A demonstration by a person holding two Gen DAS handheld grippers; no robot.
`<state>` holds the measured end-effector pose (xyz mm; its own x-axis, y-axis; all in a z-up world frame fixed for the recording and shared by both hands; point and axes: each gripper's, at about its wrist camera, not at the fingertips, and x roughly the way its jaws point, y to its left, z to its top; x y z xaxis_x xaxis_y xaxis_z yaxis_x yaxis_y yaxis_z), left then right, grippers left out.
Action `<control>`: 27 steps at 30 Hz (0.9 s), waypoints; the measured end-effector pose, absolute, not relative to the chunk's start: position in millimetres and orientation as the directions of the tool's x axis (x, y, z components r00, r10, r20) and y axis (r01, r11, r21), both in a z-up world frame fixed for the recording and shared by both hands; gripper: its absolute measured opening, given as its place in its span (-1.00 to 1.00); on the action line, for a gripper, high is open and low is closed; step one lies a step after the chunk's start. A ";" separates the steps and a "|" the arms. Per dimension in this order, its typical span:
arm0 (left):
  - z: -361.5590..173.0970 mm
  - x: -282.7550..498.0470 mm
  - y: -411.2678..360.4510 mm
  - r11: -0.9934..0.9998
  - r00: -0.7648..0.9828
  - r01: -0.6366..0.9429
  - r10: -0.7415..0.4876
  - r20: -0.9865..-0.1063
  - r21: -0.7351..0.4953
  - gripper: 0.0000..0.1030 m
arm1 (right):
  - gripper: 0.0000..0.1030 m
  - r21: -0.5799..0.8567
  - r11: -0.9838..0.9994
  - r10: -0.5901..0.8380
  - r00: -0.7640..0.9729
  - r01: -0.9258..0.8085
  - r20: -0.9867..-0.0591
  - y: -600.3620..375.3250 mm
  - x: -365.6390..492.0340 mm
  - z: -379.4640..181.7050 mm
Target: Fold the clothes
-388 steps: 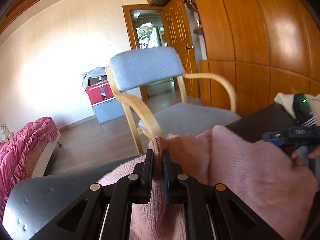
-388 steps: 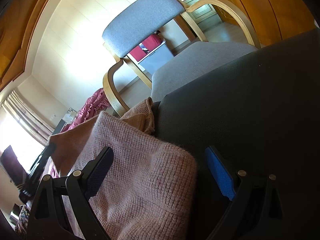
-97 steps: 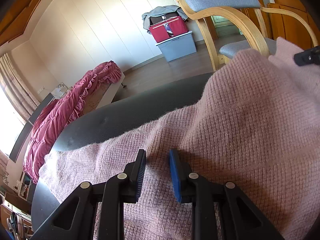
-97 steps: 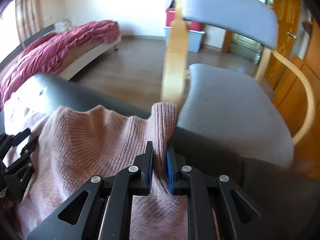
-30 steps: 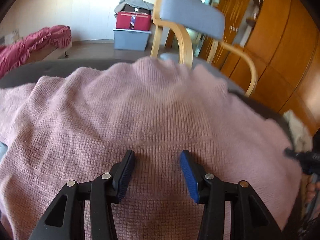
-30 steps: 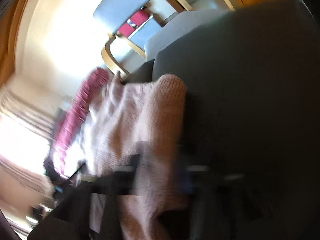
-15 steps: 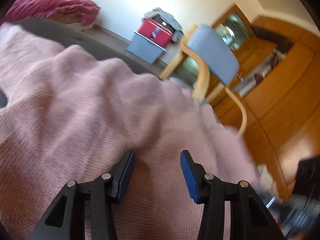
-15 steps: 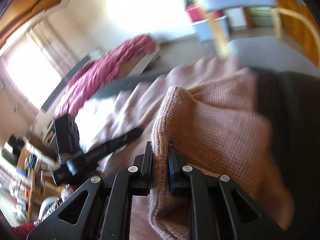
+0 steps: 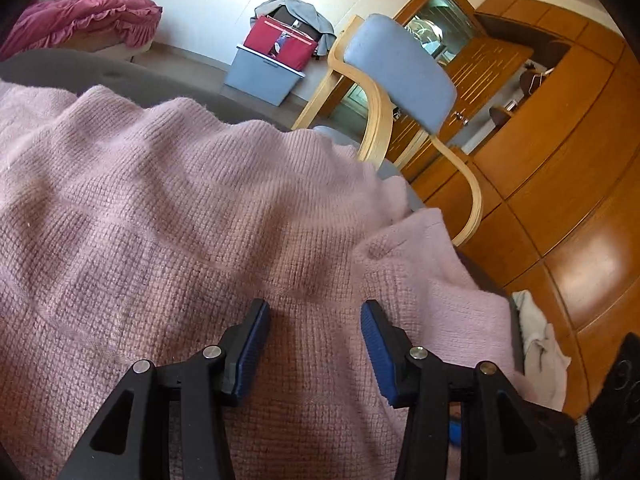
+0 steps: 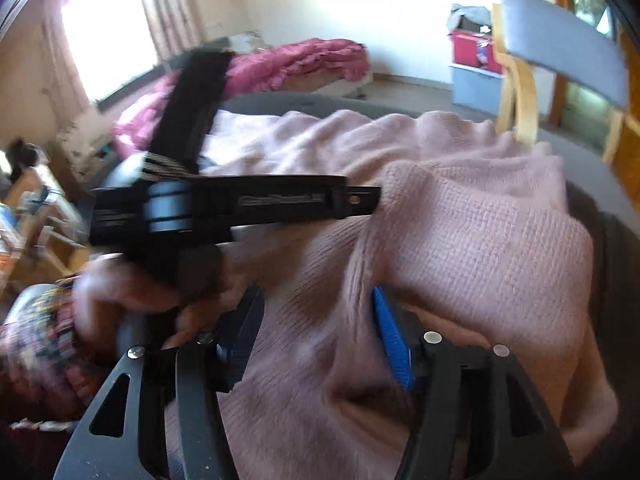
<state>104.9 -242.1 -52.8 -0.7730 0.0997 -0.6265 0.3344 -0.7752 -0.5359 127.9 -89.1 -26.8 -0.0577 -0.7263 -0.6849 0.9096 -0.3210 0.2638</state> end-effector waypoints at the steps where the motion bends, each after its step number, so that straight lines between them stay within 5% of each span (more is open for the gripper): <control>1: -54.3 105.0 -242.2 -0.776 -0.772 0.335 0.098 -0.628 -0.534 -0.07 | 0.15 0.323 -0.310 -0.758 -0.027 0.894 -0.651 -79.9 121.1 -22.7; 5: -58.2 106.0 -243.9 -0.777 -0.770 0.338 0.096 -0.630 -0.531 -0.07 | 0.16 0.559 -0.344 -0.874 -0.039 0.754 -0.485 -14.9 71.0 -5.3; 8: -58.5 104.4 -244.6 -0.776 -0.770 0.339 0.095 -0.631 -0.531 -0.07 | 0.02 0.641 -0.440 -0.865 -0.105 0.629 -0.491 26.9 28.2 -11.2; 16: -59.1 100.6 -244.0 -0.776 -0.770 0.338 0.096 -0.631 -0.532 -0.07 | -0.08 0.539 -0.530 -0.742 -0.051 0.655 -0.668 37.1 16.8 -42.4; 20: -60.2 99.8 -240.3 -0.776 -0.770 0.340 0.095 -0.630 -0.532 -0.07 | -0.10 0.554 -0.472 -0.753 0.012 0.686 -0.658 18.1 16.0 -42.9; 21: -60.1 98.8 -240.0 -0.775 -0.771 0.340 0.095 -0.630 -0.533 -0.07 | -0.42 0.551 -0.462 -0.759 0.012 0.695 -0.652 14.1 16.9 -41.5; 27: -60.5 95.7 -241.3 -0.764 -0.776 0.347 0.091 -0.624 -0.543 -0.07 | -0.61 0.569 -0.401 -0.844 -0.048 0.718 -0.534 6.2 23.0 -21.7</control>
